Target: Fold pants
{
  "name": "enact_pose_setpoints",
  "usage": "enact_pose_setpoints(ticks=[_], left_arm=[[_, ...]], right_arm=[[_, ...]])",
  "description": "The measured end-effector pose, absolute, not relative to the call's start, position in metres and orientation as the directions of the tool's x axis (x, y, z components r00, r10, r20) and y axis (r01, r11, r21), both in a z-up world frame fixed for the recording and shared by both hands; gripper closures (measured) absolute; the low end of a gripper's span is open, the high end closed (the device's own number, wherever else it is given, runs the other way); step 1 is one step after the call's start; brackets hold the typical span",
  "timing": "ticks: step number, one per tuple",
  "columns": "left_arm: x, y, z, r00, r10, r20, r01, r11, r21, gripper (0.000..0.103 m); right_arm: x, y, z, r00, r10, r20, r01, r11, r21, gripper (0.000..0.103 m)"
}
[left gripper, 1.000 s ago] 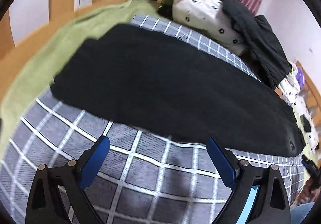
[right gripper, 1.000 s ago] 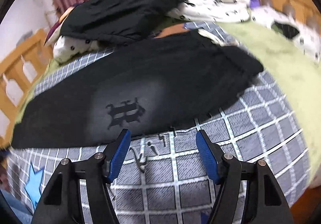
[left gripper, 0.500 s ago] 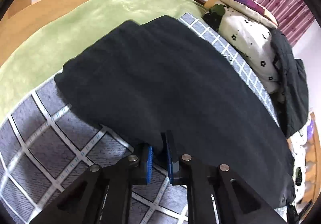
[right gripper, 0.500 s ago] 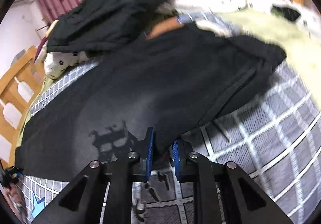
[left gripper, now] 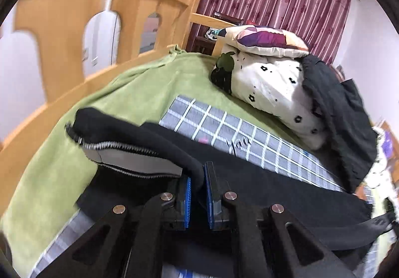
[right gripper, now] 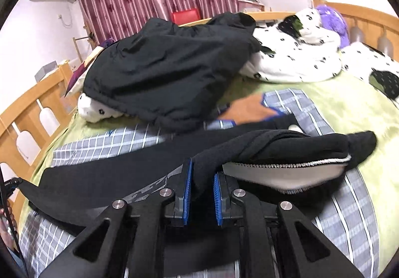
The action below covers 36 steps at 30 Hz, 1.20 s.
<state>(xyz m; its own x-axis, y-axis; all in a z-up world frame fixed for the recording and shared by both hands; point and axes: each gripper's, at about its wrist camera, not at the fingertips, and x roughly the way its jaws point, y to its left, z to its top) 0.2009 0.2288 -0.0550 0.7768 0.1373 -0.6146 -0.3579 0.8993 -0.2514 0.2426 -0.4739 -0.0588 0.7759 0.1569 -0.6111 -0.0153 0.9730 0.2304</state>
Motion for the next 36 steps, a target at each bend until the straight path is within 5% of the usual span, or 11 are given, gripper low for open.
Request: enact_pose_setpoints(ticks=[6,8,10,12,15,20,24,27,36], left_arm=[[0.280,0.211,-0.088,0.726,0.201,-0.658,-0.397,0.904,-0.161,0.091],[0.295,0.207,-0.103,0.701,0.220,-0.679,-0.417,0.898,-0.139,0.090],[0.299,0.202,-0.113,0.670,0.210,-0.712,-0.420,0.898,-0.130,0.070],[0.289,0.198,-0.114,0.686,0.180,-0.705,-0.393,0.907,-0.151,0.032],[0.260,0.190,-0.100,0.726,0.197,-0.658,-0.370,0.920,-0.132,0.022],[0.202,0.193,-0.100,0.681,0.144,-0.718,-0.353,0.924,-0.150,0.021],[0.153,0.209,-0.131,0.658,-0.030,-0.752,-0.339,0.880,-0.332,0.021],[0.130,0.216,-0.165,0.625,-0.150,-0.766,-0.341,0.830,-0.441,0.022],[0.160,0.232,-0.171,0.667,-0.123,-0.734,-0.375,0.797,-0.474,0.023]], right_arm=[[0.332,-0.462,-0.084,0.738,0.134,-0.661,-0.001,0.980,0.199,0.084],[0.358,-0.460,-0.101,0.703,0.134,-0.698,0.022,0.977,0.210,0.074],[0.371,-0.458,-0.113,0.691,0.110,-0.715,0.056,0.977,0.204,0.074],[0.369,-0.455,-0.117,0.684,0.100,-0.722,0.056,0.980,0.190,0.069],[0.341,-0.451,-0.113,0.701,0.099,-0.706,0.037,0.984,0.174,0.049],[0.270,-0.458,-0.109,0.704,0.081,-0.705,0.016,0.992,0.129,0.036],[0.208,-0.480,-0.124,0.688,0.018,-0.726,0.085,0.991,0.106,0.036],[0.175,-0.501,-0.143,0.661,0.089,-0.745,0.117,0.969,0.219,0.036],[0.178,-0.535,-0.177,0.669,0.211,-0.713,0.187,0.880,0.436,0.035]])
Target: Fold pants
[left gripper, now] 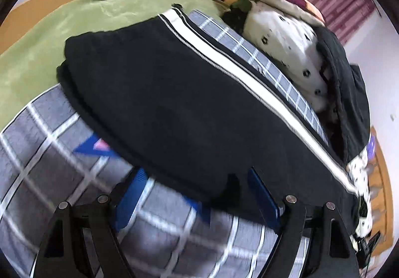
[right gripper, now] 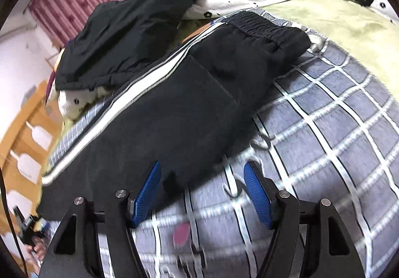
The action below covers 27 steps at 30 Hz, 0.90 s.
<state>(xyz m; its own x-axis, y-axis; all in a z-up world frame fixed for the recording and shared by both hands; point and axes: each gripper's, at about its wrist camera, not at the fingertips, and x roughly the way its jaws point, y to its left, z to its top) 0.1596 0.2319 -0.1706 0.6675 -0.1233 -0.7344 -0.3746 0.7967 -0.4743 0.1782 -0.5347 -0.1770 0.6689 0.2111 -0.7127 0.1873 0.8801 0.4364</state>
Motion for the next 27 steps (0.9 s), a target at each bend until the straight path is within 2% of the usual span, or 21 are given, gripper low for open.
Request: enact_pose_setpoints(ticks=[2,4,6,7,8,9,11,14,17,19,24,27], left_arm=[[0.173,0.234,-0.171,0.664,-0.092,-0.742,-0.398,0.796,-0.455,0.025],[0.187,0.233,-0.171,0.654,-0.040,-0.755,-0.424,0.808,-0.410,0.037],[0.200,0.233,-0.172,0.631,0.022,-0.776,-0.464,0.812,-0.354,0.057],[0.204,0.234,-0.172,0.617,0.044,-0.786,-0.479,0.813,-0.331,0.063],[0.209,0.234,-0.169,0.599,0.072,-0.798,-0.496,0.815,-0.299,0.079],[0.212,0.234,-0.166,0.593,0.077,-0.802,-0.497,0.818,-0.289,0.086],[0.214,0.233,-0.149,0.590,0.079,-0.803,-0.484,0.831,-0.274,0.090],[0.195,0.232,-0.118,0.637,0.046,-0.769,-0.438,0.843,-0.312,0.091],[0.166,0.220,-0.092,0.657,0.031,-0.754,-0.365,0.888,-0.281,0.091],[0.137,0.211,-0.087,0.648,0.023,-0.761,-0.316,0.918,-0.241,0.091],[0.067,0.203,-0.111,0.611,-0.050,-0.790,-0.254,0.933,-0.256,0.090],[0.039,0.203,-0.138,0.605,-0.066,-0.793,-0.255,0.928,-0.271,0.088]], right_arm=[[0.197,-0.536,-0.179,0.676,0.222,-0.702,0.186,0.871,0.455,0.035],[0.215,-0.537,-0.182,0.677,0.236,-0.698,0.185,0.863,0.470,0.036],[0.237,-0.537,-0.189,0.668,0.205,-0.715,0.220,0.863,0.454,0.053],[0.248,-0.536,-0.193,0.658,0.175,-0.732,0.249,0.867,0.431,0.070],[0.254,-0.536,-0.194,0.655,0.159,-0.739,0.264,0.868,0.420,0.075],[0.259,-0.536,-0.193,0.655,0.161,-0.738,0.268,0.864,0.427,0.077],[0.260,-0.537,-0.186,0.667,0.152,-0.730,0.275,0.860,0.430,0.085],[0.244,-0.538,-0.158,0.714,0.143,-0.685,0.255,0.859,0.445,0.090],[0.214,-0.548,-0.129,0.731,0.175,-0.660,0.228,0.849,0.477,0.092],[0.192,-0.550,-0.117,0.726,0.158,-0.669,0.214,0.873,0.438,0.092],[0.123,-0.565,-0.110,0.703,0.132,-0.699,0.182,0.917,0.356,0.092],[0.088,-0.576,-0.126,0.678,0.123,-0.724,0.175,0.930,0.322,0.092]])
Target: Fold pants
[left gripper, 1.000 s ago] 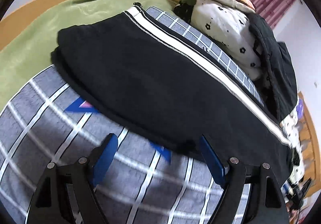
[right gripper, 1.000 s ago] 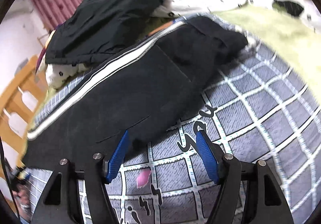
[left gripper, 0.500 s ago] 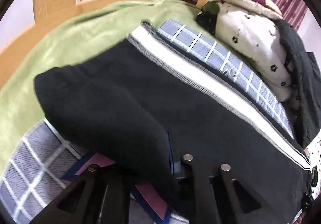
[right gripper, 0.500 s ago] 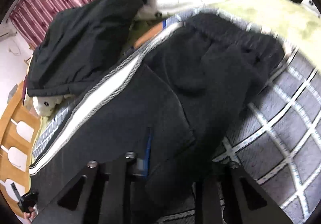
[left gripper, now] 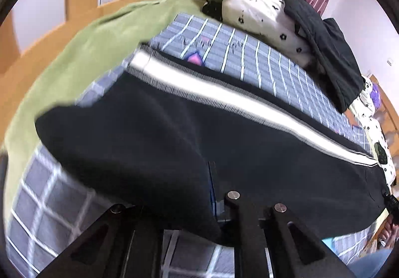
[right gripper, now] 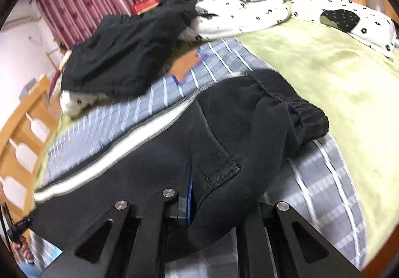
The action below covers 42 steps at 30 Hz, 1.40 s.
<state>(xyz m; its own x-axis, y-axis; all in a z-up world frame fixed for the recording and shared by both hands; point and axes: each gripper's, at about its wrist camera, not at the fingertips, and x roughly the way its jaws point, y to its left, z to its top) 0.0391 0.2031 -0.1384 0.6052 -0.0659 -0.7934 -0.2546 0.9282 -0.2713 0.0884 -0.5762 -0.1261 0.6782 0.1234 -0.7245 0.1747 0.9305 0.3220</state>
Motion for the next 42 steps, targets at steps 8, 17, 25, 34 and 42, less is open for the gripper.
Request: enact_pose_setpoints(ticks=[8,17,25,34,42], left_arm=[[0.033,0.205,-0.151,0.581,0.002,-0.814,-0.334,0.912,-0.237,0.035],[-0.001,0.215,-0.148,0.624,0.114,-0.773,-0.416,0.886,-0.205,0.026],[-0.013,0.215,-0.130,0.640,0.148,-0.754,-0.432,0.881,-0.194,0.026],[-0.021,0.216,-0.105,0.693,0.124,-0.710,-0.351,0.918,-0.182,0.026],[0.030,0.220,-0.088,0.710,0.123,-0.693,-0.315,0.936,-0.156,0.026]], right_arm=[[0.060,-0.592,-0.169,0.638,0.098,-0.764,0.244,0.915,0.321,0.056],[0.094,-0.648,-0.180,0.708,0.142,-0.692,0.341,0.789,0.511,0.030],[0.116,-0.650,-0.114,0.806,0.059,-0.589,0.223,0.892,0.393,0.062],[0.097,-0.661,-0.153,0.642,-0.038,-0.766,0.348,0.904,0.248,0.046],[0.085,-0.620,-0.082,0.709,-0.086,-0.700,0.252,0.958,0.138,0.042]])
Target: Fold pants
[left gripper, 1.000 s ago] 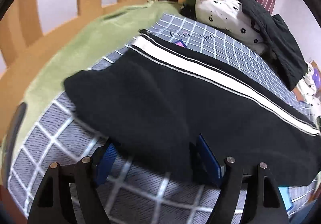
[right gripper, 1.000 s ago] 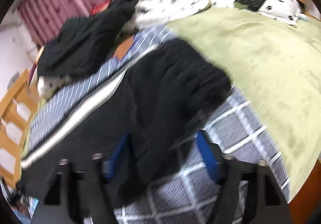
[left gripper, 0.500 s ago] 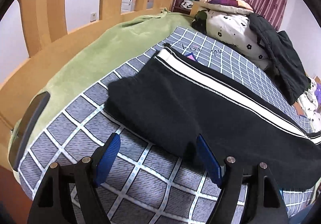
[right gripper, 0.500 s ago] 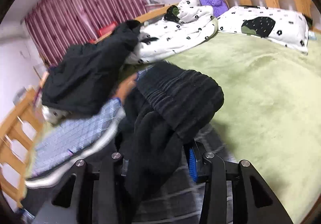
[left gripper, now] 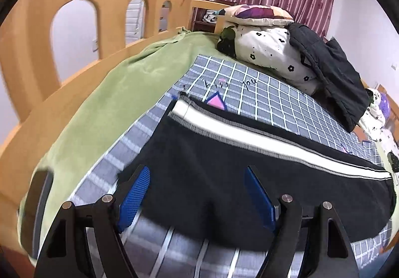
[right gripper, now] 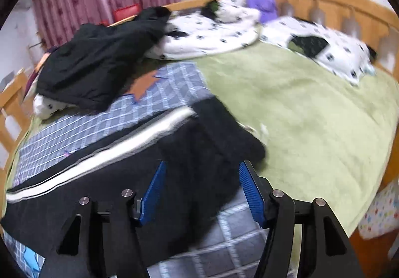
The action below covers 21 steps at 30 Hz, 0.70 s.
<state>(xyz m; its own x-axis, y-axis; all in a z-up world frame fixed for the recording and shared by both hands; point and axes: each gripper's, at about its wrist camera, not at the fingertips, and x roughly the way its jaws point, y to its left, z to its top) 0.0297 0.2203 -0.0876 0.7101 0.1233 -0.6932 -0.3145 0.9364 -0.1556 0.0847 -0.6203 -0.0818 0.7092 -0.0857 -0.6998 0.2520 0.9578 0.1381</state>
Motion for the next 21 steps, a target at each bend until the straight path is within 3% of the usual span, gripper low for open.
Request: enact_pose_setpoints(ticks=[14,20,21], left_arm=[[0.165,0.255,-0.109,0.632,0.170,-0.756,-0.325,0.944,-0.060,0.028],[0.198,0.264,-0.130,0.568,0.198,-0.799,-0.296,0.955,0.027,0.028],[0.201,0.267,-0.134,0.560,0.196,-0.805,-0.302,0.953,0.022,0.035]], right_arm=[[0.215,-0.396,-0.122,0.618,0.187,-0.764,-0.288,0.958,0.002,0.042],[0.269,-0.341,-0.161,0.510,0.160,-0.845,-0.434,0.896,-0.092,0.042],[0.275,-0.335,-0.169,0.487,0.152,-0.860,-0.452,0.886,-0.100,0.042]])
